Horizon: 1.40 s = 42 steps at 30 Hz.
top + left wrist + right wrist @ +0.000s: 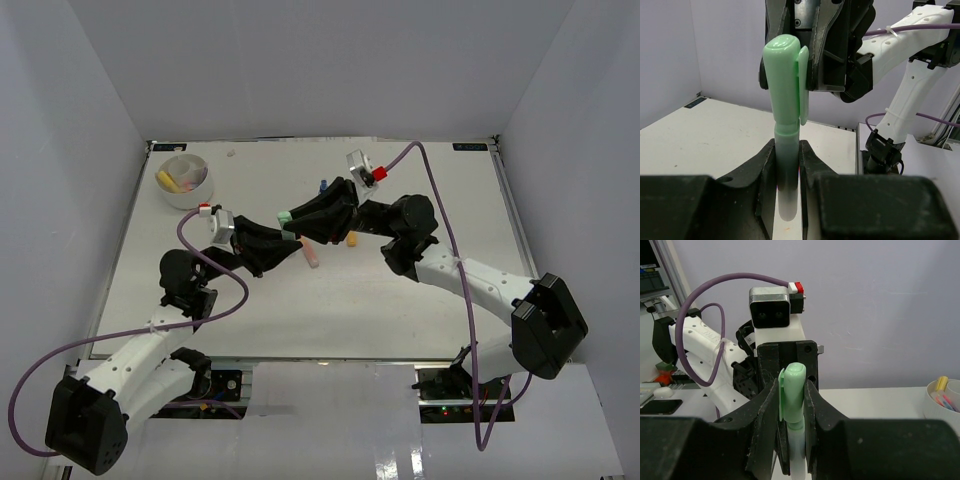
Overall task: Sort the stationery into containers
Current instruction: Close the pen cap on the pen.
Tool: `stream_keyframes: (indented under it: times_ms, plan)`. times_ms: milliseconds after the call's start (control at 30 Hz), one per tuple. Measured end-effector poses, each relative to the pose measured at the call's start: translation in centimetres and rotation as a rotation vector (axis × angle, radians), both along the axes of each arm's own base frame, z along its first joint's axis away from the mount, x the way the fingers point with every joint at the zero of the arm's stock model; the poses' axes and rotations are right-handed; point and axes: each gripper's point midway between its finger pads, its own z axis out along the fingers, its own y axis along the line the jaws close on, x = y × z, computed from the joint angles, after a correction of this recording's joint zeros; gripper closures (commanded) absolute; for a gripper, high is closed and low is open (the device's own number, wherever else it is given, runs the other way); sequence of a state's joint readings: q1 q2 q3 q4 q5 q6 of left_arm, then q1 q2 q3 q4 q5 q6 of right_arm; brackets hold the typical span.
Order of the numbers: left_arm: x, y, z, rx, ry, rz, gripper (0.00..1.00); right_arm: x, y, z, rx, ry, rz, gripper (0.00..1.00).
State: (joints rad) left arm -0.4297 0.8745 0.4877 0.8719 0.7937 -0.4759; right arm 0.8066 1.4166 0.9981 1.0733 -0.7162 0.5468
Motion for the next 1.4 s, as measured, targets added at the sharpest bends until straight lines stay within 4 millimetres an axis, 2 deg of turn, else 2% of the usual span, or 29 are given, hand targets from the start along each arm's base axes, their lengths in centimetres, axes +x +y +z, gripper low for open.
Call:
stream_keyframes:
  times_ms: [567,700,833,1133,1233,1267,1367,1400]
  plan:
    - [0.0,-0.4,0.2,-0.025,0.005,-0.032,0.97,-0.1,-0.2,-0.4,0.021,0.012,-0.005,0.72]
    - [0.1,-0.4,0.2,-0.019,-0.007,-0.029,0.97,-0.2,-0.3,-0.7,0.011,0.015,0.0,0.61]
    - [0.1,-0.3,1.1,-0.027,-0.049,-0.017,0.97,-0.2,0.0,-2.5,-0.041,0.049,0.014,0.53]
    - [0.4,-0.3,0.9,-0.014,-0.069,-0.004,0.97,-0.3,0.0,-3.4,-0.091,0.051,0.008,0.32]
    - [0.5,-0.3,0.6,-0.002,-0.064,0.001,0.97,-0.3,-0.5,-3.4,-0.104,0.04,-0.009,0.19]
    - [0.6,-0.3,0.4,0.004,-0.061,0.004,0.97,-0.4,-0.8,-3.4,-0.108,0.036,-0.019,0.12]
    - [0.8,-0.3,-0.2,0.031,-0.05,0.013,0.98,0.0,-1.8,-3.6,-0.132,0.027,-0.07,0.02]
    - [0.9,-0.3,-0.5,0.042,-0.044,0.016,0.97,0.4,-2.2,-3.5,-0.142,0.024,-0.099,0.02]
